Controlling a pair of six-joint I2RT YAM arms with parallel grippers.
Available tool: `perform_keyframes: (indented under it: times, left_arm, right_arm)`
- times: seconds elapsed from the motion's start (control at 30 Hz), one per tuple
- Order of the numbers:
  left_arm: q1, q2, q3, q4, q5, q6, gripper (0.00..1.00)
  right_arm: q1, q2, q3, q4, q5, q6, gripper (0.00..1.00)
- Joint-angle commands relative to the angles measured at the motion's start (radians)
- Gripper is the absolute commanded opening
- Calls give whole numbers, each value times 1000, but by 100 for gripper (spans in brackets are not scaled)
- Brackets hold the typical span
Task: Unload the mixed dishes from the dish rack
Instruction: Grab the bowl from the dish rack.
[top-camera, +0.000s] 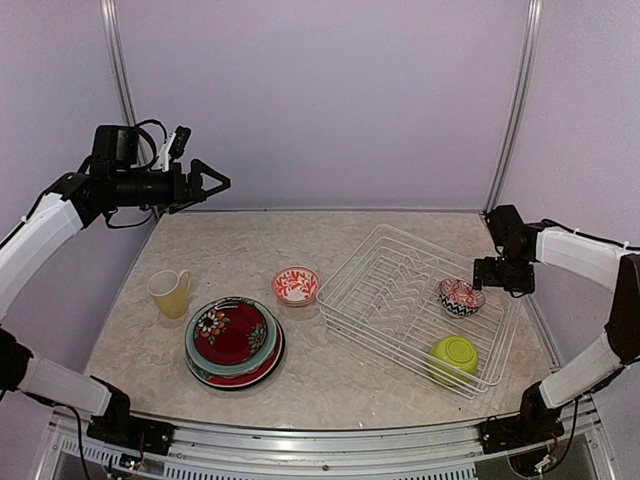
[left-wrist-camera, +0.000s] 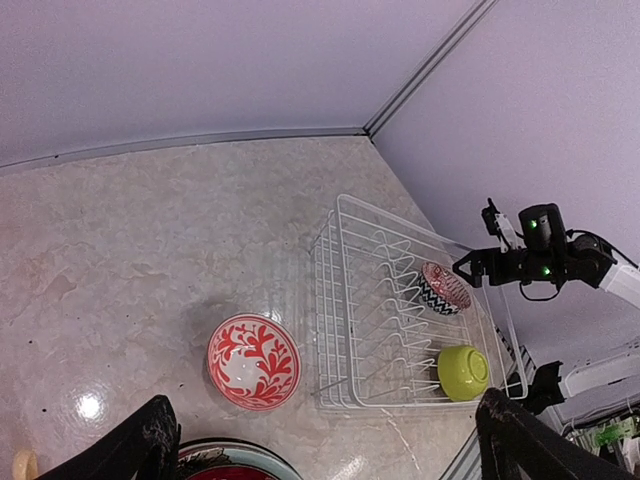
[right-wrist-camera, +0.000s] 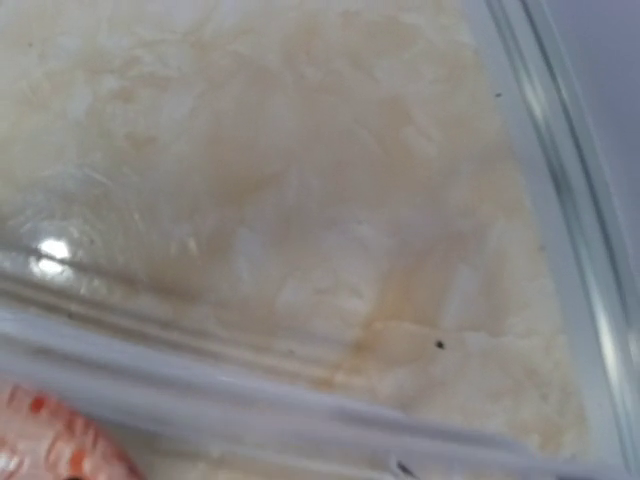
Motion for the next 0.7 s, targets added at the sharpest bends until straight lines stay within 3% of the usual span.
perform_keyframes:
  times: [0.0,0.17,0.4,0.67]
  left_arm:
    - [-4,14,17,-4,16,-5,99]
    - [-7,8,16,-1,22,-8,99]
    - [-7,5,17,-7,10,-1,99]
    - [-7,4,17,-7,9,0,99]
  right_arm:
    - [28,-110,41,-78,-21,-22,100]
    - [88,-155,31,-42,-151,12,100]
    - [222,-75,47,2,-213,-19,98]
    - [300,58,120,-23,-231,-69,79]
